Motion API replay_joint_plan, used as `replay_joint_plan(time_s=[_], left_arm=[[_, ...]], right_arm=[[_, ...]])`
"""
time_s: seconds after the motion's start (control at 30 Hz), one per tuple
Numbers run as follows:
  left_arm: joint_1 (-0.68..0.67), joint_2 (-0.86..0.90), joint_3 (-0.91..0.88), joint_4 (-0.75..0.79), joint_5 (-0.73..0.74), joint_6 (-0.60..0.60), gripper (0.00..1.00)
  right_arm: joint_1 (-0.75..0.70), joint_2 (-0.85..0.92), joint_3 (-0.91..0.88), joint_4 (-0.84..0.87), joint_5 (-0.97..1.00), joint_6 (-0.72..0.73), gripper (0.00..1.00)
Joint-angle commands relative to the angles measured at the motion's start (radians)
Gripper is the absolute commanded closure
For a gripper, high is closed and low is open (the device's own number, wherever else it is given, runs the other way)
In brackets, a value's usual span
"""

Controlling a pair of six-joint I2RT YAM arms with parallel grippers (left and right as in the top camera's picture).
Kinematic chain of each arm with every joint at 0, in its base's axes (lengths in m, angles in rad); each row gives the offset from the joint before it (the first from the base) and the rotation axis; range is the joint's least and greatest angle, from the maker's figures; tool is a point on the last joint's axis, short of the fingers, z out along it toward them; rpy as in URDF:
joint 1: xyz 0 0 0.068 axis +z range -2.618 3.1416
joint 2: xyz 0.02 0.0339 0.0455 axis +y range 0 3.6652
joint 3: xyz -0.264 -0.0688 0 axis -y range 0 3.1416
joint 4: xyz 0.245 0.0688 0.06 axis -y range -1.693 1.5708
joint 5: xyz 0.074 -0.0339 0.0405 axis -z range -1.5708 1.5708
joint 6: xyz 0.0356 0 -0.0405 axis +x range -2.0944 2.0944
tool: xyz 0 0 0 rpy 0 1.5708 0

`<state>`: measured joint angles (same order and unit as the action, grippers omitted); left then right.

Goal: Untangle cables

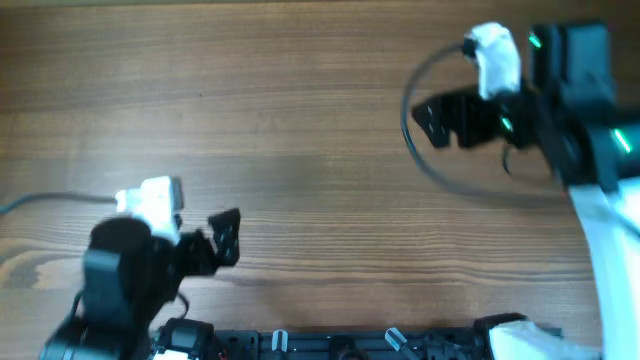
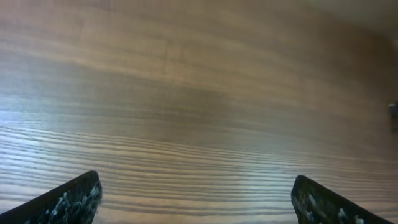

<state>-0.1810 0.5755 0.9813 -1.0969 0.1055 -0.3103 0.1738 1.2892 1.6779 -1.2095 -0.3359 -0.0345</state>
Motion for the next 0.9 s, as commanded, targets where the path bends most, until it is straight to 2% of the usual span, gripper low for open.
replay_joint_plan(time_s=[0.0,0.23,0.3,0.37,0.47,0.67,0.8,0.87], left_arm=[[0.004,-0.097,-0.002,-0.016,0.005,-0.013,0.0],[0.004,-0.152,-0.002,-0.023,0.005,-0.013,0.0],[0.004,-0.152,-0.002,-0.023,0.005,-0.013,0.0],[0.004,-0.152,-0.002,-0.023,0.005,-0.013,0.0],[0.004,-0.152,-0.002,-0.023,0.005,-0.013,0.0],[0.004,-0.152,-0.002,-0.023,0.005,-0.012,0.0],[0.004,-0.152,-0.002,-0.023,0.005,-0.012,0.0],[0.004,-0.152,-0.002,-0.023,0.005,-0.012,0.0]], right_arm=[[0.004,-0.214,0.01,-0.065,0.134,0.01,0.07],[0.004,-0.594,0.01,-0.126,0.158,0.008,0.06],[0.003,-0.692,0.01,-0.134,0.171,-0.021,0.0],[0.003,-0.78,0.01,-0.145,0.173,-0.052,0.0],[0.003,-0.855,0.01,-0.194,0.182,-0.051,0.0],[0.003,-0.892,0.009,-0.33,0.098,0.063,0.0],[0.002,-0.914,0.009,-0.336,0.051,-0.263,0.0],[0.002,-0.938,0.009,-0.317,0.03,-0.281,0.0]])
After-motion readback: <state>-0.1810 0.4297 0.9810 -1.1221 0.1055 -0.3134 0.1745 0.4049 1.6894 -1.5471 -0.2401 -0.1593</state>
